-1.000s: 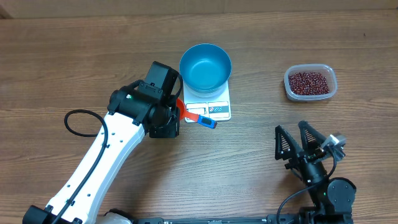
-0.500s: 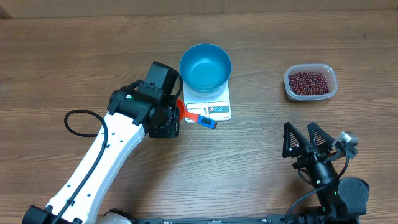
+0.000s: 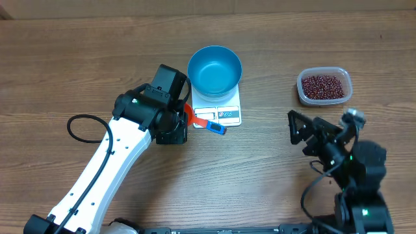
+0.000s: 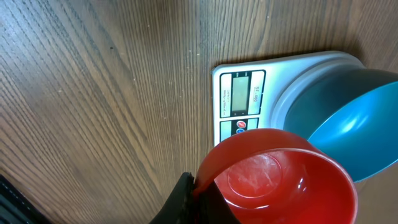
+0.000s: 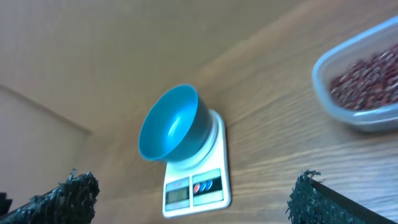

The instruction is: Scoop item into bowl and weigh 150g on scale

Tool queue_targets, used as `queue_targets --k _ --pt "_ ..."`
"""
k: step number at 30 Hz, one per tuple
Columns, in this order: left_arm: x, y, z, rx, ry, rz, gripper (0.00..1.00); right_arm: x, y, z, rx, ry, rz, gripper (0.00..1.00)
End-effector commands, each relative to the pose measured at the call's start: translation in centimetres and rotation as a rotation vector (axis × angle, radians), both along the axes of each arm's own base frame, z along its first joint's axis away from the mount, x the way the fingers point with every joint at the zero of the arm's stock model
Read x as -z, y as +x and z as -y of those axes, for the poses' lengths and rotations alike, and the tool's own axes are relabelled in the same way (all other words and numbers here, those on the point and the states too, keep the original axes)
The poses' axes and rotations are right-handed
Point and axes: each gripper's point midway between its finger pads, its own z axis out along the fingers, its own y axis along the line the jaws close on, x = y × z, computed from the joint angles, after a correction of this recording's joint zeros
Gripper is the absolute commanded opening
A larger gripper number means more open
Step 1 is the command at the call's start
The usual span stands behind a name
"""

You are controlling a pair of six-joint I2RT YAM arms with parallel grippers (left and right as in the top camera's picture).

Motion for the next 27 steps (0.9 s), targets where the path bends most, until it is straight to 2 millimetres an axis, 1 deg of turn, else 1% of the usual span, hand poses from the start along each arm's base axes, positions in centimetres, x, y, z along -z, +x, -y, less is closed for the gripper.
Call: queue_targets --k 1,7,15,18,23,27 --pt "-1.0 0.1 0.4 -0.007 -0.019 0.020 0.04 -1.8 0.5 -1.8 -0.105 0.037 -0.008 1.00" --pt "-1.0 0.1 0.4 -0.007 -0.019 0.020 0.04 -1.6 1.3 -4.0 -0.235 0.089 -0.056 1.00" --pt "-1.0 0.1 0.5 -0.006 -0.023 0.019 0.04 -2.4 1.7 -6.9 -0.444 0.161 -0.017 1.00" --pt "-1.0 0.1 0.5 -0.006 -0.023 0.019 0.04 -2.3 1.8 -7.3 -0.473 0.174 -0.019 1.00" --pt "-1.0 0.2 0.5 -0.006 -0.024 0.022 0.04 -1.8 2.1 -7.3 -0.473 0.182 -0.038 1.00" --pt "-1.0 0.2 0.5 -0.006 -0.025 0.022 0.04 -2.2 2.2 -7.3 -0.423 0.312 -0.119 1.00"
